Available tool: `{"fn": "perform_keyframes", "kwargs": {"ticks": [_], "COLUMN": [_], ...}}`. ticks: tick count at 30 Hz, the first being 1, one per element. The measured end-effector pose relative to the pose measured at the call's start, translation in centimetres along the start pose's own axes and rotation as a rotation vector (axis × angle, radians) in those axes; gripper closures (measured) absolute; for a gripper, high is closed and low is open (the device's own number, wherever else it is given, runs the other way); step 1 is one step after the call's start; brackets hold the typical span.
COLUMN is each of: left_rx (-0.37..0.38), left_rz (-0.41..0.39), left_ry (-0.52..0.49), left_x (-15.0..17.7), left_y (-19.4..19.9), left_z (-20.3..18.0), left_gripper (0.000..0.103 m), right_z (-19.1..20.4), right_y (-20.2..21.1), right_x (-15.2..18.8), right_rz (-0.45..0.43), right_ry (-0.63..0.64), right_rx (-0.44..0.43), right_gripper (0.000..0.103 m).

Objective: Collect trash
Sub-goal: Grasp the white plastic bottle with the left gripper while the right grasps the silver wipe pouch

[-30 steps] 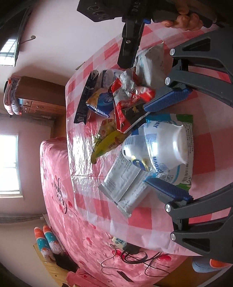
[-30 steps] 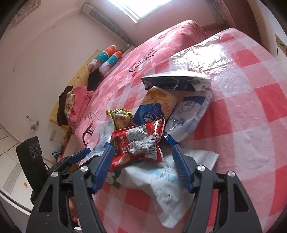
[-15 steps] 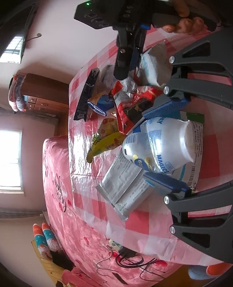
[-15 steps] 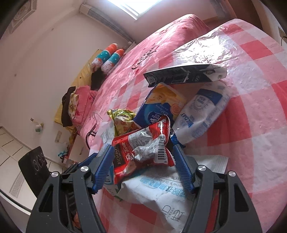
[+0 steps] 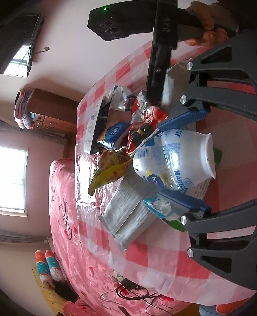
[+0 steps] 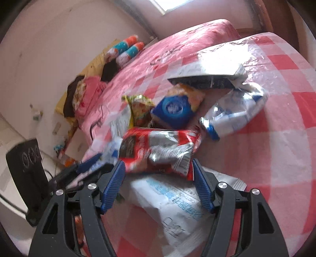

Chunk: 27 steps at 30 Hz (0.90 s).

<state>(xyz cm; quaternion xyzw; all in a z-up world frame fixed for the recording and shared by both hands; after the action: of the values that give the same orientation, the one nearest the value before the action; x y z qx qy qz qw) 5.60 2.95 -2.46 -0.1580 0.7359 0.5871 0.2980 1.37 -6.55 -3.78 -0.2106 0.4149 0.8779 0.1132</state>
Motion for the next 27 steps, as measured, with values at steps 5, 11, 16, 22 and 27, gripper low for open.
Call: {"fn": "perform_keyframes", "kwargs": {"ticks": [5,11,16,22,27], "left_rx": [0.017,0.002,-0.01,-0.023,-0.023], "left_rz": [-0.017,-0.046,-0.069,-0.082,-0.079], "left_ry": [0.039,0.089,0.12,0.147,0.164], "left_x": [0.2,0.0,0.3,1.4,2.9], "left_y": [0.7,2.0,3.6,5.1,6.2], "left_z": [0.4,1.8,2.9,4.1,4.9], "left_gripper": [0.041,0.041,0.041,0.041,0.04], "right_z": [0.3,1.1,1.9,3.8,4.6], "right_y": [0.7,-0.4,-1.1,-1.4,-0.8], "right_x": [1.1,2.5,3.6,5.5,6.2], "right_rz": [0.01,0.025,0.037,0.062,0.038], "right_ry": [0.119,0.224,0.298,0.314,0.273], "right_rx": [0.146,0.212,0.257,0.215,0.158], "right_gripper": [0.019,0.013,0.013,0.013,0.014]}}
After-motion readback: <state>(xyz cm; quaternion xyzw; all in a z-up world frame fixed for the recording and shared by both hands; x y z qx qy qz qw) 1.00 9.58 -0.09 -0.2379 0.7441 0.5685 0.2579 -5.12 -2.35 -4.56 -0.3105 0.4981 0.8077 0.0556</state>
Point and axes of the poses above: each gripper's, at about its wrist camera, not at the fingertips, and y roughly against the way its jaws point, z to its left, x to its underside, the point moved 9 cm from there along -y, roughly the way its jaws point, and after that the axes turned 5 degrees about z, right-handed, at the moved point
